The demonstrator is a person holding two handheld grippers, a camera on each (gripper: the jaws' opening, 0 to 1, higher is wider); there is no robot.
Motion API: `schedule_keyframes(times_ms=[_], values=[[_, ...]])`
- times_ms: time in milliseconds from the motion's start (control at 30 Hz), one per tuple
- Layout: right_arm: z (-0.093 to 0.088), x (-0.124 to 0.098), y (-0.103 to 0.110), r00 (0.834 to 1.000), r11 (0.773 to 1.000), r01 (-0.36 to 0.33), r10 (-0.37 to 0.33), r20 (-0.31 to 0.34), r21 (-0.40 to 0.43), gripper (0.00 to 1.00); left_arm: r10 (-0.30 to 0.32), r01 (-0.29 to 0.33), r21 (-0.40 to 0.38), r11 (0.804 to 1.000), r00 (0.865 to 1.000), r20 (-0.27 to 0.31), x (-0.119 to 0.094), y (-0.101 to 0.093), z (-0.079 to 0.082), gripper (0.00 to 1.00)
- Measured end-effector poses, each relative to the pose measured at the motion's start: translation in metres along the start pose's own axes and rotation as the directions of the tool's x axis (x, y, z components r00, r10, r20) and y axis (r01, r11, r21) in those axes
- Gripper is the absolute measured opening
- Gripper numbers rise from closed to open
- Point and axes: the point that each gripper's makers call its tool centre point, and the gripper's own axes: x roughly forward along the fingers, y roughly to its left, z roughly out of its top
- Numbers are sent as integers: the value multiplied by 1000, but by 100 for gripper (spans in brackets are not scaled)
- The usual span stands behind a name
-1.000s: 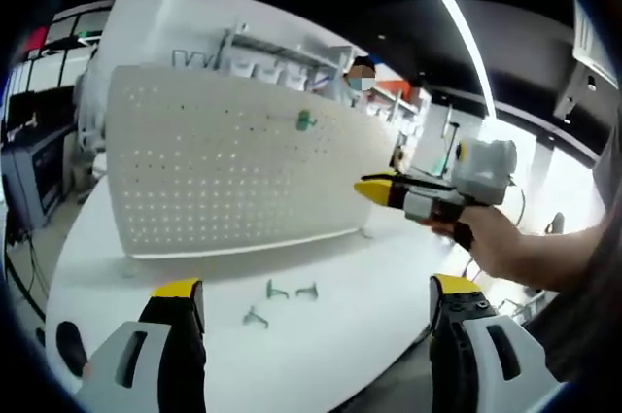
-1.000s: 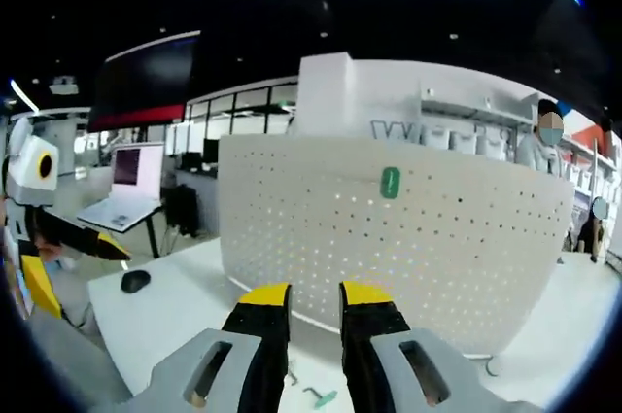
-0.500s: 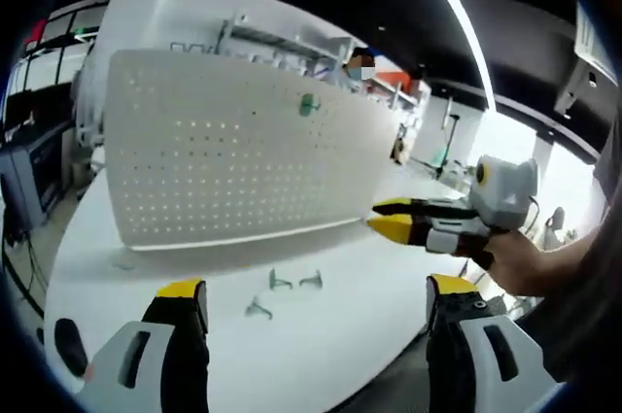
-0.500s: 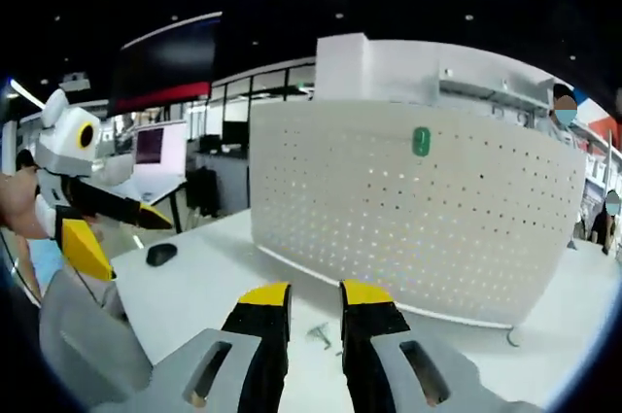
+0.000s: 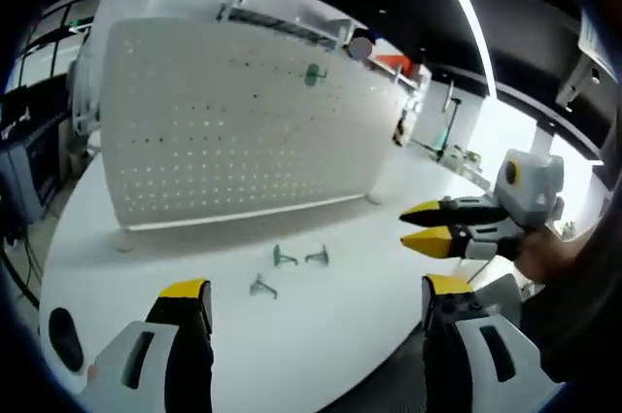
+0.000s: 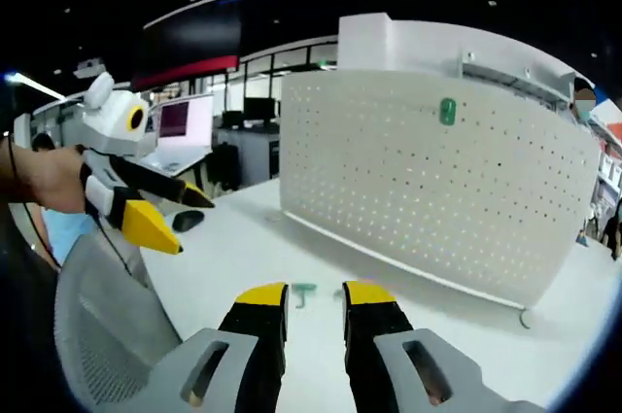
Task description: Insert the hook assembly into the mounting plate slot until the hook locks in place.
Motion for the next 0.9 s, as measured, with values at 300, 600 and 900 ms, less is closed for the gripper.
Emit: schedule_keyframes(times_ms=[300,600,900], values=[[-20,-13,23,994,997,-75,77,-72,33,21,-10,10,-2,1000,999,-34,11,6,-7,93],[-34,-19,36,982,988,-129,139,-124,87,22,-21,22,11,1000,995,-95,23,14,-23,94],[-48,-23,37,973,983,-140,159,-168,121,22,-28,28,-4,1000,989,-145,37,27,-40,92]])
